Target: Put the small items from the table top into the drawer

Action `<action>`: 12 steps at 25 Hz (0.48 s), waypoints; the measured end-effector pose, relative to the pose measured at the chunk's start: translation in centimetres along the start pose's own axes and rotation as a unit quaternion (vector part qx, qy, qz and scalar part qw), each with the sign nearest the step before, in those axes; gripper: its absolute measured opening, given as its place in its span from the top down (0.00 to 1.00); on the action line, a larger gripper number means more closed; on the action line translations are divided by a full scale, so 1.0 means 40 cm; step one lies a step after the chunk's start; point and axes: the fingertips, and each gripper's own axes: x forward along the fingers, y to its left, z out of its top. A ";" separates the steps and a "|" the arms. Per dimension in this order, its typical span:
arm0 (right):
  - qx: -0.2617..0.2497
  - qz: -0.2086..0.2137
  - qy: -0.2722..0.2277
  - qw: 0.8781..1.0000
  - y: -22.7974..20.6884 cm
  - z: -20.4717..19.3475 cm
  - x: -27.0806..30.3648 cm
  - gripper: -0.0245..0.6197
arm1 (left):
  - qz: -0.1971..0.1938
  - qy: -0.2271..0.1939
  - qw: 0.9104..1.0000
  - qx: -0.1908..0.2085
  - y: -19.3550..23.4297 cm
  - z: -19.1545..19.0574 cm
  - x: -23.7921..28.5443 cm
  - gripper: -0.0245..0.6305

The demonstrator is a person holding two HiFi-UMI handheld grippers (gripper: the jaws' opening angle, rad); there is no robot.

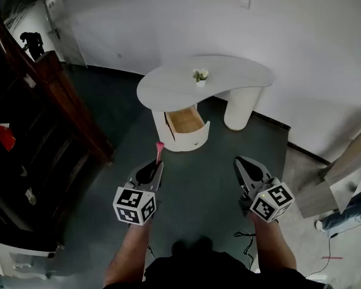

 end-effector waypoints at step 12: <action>-0.007 0.021 0.003 1.000 -0.079 0.004 -0.039 0.95 | 0.003 0.004 1.000 -0.014 -0.072 0.003 0.073 0.88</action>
